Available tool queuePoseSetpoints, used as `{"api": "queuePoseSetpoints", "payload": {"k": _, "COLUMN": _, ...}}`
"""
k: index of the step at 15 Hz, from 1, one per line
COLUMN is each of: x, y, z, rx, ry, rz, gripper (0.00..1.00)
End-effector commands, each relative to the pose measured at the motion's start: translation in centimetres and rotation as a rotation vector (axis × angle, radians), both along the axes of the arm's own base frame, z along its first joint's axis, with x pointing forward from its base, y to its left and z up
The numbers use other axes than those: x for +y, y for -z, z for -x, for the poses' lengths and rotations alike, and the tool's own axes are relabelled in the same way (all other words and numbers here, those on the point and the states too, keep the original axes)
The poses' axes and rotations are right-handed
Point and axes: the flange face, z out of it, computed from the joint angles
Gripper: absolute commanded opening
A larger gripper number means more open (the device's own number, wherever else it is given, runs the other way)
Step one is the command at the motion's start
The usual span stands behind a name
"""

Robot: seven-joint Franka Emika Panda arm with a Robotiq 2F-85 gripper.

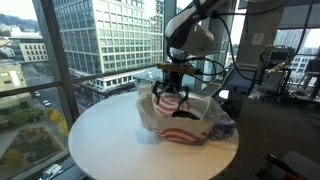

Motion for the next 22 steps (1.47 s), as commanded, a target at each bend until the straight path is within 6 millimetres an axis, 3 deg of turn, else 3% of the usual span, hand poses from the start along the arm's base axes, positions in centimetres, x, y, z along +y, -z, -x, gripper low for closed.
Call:
{"api": "queuePoseSetpoints", "payload": {"k": 1, "x": -2.0, "y": 1.1, "z": -0.6, "rx": -0.046, "ry": 0.11, "rz": 0.016, "gripper": 1.0}}
{"api": "queuePoseSetpoints", "payload": {"k": 5, "x": -4.7, "y": 4.6, "z": -1.5, "rx": -0.085, "ry": 0.182, "rz": 0.079, "gripper": 1.0}}
{"api": "queuePoseSetpoints", "payload": {"k": 10, "x": -6.7, "y": 8.7, "z": -3.5, "rx": -0.166, "ry": 0.176, "rz": 0.147, "gripper": 1.0}}
{"api": "queuePoseSetpoints", "payload": {"k": 16, "x": -5.2, "y": 11.5, "z": -5.7, "rx": -0.273, "ry": 0.12, "rz": 0.192, "gripper": 1.0}}
{"api": "queuePoseSetpoints", "payload": {"k": 20, "x": -6.5, "y": 13.6, "z": -6.6, "rx": -0.282, "ry": 0.09, "rz": 0.345, "gripper": 1.0}}
{"api": "queuePoseSetpoints", "payload": {"k": 21, "x": -6.8, "y": 13.7, "z": -6.7, "rx": -0.273, "ry": 0.092, "rz": 0.378, "gripper": 0.75}}
{"api": "queuePoseSetpoints", "payload": {"k": 22, "x": -6.8, "y": 13.9, "z": -6.8, "rx": -0.269, "ry": 0.094, "rz": 0.401, "gripper": 0.74}}
